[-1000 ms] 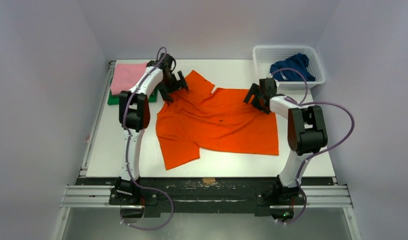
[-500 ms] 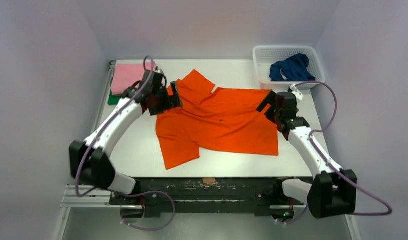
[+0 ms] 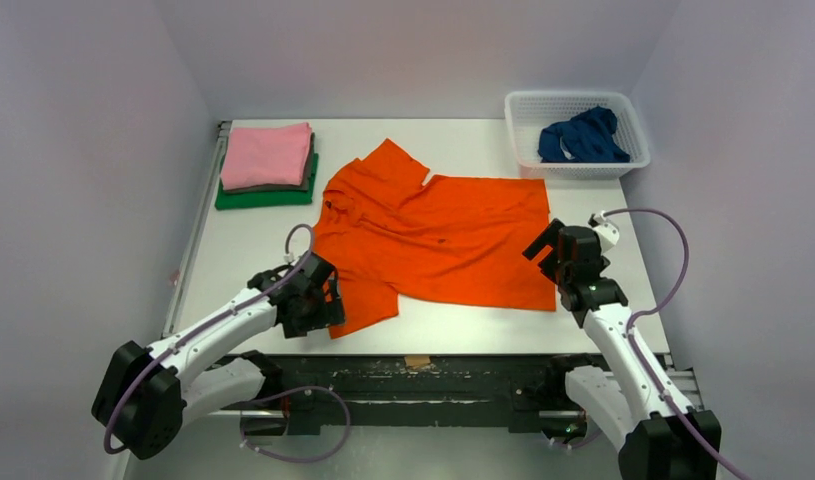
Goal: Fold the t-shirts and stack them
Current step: Grab the side of the flattened tshirt closest away from the robot with both arms
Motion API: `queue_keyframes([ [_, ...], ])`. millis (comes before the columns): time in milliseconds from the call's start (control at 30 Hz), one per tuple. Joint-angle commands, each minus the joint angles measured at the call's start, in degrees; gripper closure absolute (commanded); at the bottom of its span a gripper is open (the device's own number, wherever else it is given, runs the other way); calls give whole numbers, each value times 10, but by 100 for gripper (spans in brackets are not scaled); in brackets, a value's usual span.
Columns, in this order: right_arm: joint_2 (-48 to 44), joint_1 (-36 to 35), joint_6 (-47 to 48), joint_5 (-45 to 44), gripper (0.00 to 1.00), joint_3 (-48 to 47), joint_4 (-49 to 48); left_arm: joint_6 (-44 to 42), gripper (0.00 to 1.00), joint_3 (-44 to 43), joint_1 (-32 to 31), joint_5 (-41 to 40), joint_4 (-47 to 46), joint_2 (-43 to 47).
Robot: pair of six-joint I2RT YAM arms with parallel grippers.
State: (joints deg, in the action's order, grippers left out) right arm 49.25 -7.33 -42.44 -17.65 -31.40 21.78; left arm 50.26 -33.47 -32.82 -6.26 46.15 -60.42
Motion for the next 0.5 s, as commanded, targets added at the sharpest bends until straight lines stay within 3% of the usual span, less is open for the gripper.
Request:
queue_keyframes([
  [0,-21,1,-15,-35,1,7,-5,42,23,28,-11,6,-53,-8],
  [267,-6,1,-13,-44,2,3,1,45,51,12,-36,24,-88,-91],
  [467,-3,1,-20,-56,2,7,1,54,62,8,-75,38,-108,-137],
])
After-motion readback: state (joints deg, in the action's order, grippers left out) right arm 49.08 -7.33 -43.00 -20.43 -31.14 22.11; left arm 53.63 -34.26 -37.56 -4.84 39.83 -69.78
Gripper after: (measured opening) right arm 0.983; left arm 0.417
